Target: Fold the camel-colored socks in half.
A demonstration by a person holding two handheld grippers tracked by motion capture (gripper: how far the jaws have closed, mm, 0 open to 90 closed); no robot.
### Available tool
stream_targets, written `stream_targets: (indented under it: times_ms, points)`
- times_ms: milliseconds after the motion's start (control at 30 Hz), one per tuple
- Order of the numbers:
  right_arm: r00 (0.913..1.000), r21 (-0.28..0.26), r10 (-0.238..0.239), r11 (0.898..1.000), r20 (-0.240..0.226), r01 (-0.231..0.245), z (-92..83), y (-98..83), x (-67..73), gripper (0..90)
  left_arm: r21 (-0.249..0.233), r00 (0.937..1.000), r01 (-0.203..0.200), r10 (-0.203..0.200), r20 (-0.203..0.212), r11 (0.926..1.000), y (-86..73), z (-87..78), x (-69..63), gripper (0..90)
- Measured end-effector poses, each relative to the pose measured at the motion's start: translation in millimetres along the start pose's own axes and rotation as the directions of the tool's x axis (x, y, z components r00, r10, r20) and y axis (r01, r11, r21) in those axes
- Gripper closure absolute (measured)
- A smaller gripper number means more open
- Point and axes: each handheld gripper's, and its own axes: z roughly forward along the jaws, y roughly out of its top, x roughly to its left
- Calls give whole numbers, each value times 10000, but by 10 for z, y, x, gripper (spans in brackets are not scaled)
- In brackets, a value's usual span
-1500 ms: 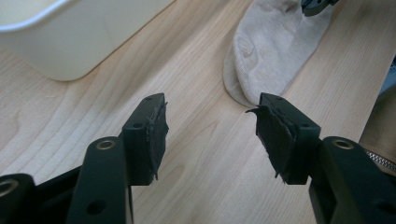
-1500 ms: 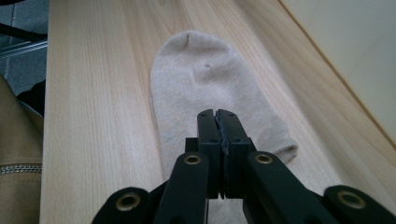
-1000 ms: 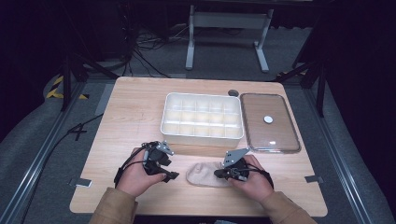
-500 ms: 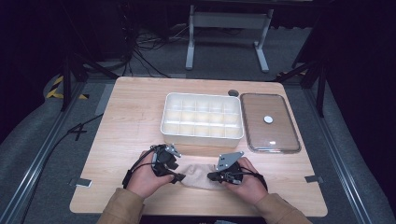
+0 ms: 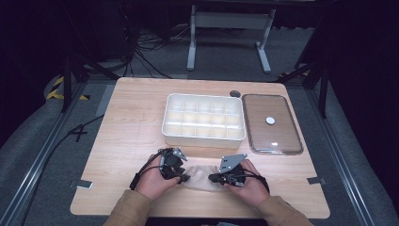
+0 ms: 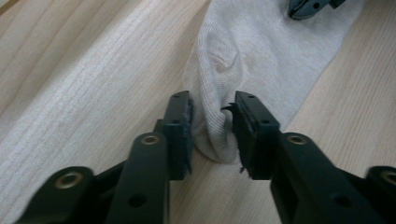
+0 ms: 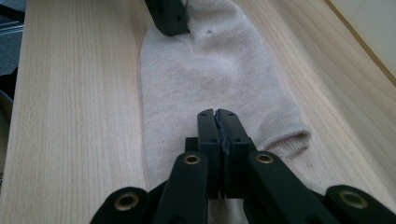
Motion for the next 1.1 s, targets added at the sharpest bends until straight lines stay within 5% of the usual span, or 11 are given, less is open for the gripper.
stream_targets:
  times_ms: [267,467,733,1100]
  points:
    - [10000,-240,10,9997,83,-8,-122,-17,-12,849,113,9996,-260,261,-114,9996,3,-8,-43,832]
    - [9960,29,872,9962,188,-873,-431,-115,-92,880,290,9999,-98,101,-111,9995,9,-115,-24,832]
    - [9942,857,1028,9908,307,-1051,-342,-183,-83,891,336,10000,50,-51,31,9994,39,-282,-34,829]
    - [9955,422,893,9950,313,-906,-227,-177,-4,893,-715,9999,109,-99,140,9974,155,-375,-122,758]
